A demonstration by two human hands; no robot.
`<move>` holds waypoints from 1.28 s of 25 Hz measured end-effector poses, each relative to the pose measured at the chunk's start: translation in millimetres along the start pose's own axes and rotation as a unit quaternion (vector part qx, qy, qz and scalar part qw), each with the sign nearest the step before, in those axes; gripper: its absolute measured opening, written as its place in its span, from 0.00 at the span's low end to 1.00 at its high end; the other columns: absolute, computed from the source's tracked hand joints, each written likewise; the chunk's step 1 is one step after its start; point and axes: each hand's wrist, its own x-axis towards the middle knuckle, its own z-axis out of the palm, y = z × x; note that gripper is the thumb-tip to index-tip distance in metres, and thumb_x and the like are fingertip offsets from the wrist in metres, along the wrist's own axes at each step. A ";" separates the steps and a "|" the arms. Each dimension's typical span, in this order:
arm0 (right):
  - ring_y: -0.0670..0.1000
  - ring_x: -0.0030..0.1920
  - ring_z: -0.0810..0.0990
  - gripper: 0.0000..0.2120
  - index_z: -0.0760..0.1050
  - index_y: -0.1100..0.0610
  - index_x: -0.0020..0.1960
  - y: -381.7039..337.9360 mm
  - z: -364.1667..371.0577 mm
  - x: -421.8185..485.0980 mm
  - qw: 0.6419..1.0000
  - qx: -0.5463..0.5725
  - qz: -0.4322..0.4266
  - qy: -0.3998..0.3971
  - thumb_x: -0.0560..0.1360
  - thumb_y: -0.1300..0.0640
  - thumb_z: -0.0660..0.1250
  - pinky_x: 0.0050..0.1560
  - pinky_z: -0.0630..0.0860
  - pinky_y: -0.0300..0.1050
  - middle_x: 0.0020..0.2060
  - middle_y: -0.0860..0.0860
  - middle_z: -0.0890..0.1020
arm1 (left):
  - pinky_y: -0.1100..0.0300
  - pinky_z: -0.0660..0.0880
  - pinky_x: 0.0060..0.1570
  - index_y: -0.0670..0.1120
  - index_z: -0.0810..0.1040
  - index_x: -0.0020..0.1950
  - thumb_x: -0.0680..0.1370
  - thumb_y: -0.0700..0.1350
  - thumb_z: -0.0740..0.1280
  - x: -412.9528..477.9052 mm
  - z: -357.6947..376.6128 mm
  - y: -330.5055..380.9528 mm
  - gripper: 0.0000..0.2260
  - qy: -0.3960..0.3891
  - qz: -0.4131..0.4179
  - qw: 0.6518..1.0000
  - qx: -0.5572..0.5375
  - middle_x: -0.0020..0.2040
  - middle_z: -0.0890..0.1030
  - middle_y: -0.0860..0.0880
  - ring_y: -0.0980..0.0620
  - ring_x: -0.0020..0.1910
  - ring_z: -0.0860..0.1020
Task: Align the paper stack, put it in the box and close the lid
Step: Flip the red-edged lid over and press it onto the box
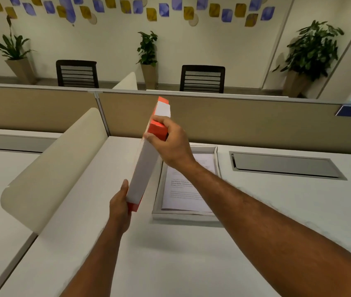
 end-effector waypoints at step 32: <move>0.47 0.58 0.75 0.32 0.64 0.49 0.72 180.6 -111.1 -96.2 0.958 -0.028 0.262 0.113 0.72 0.48 0.72 0.61 0.77 0.55 0.66 0.50 0.76 | 0.49 0.81 0.47 0.48 0.70 0.69 0.78 0.54 0.66 67.2 80.1 -12.4 0.22 -0.078 0.043 0.966 0.242 0.62 0.78 0.45 0.45 0.52 0.80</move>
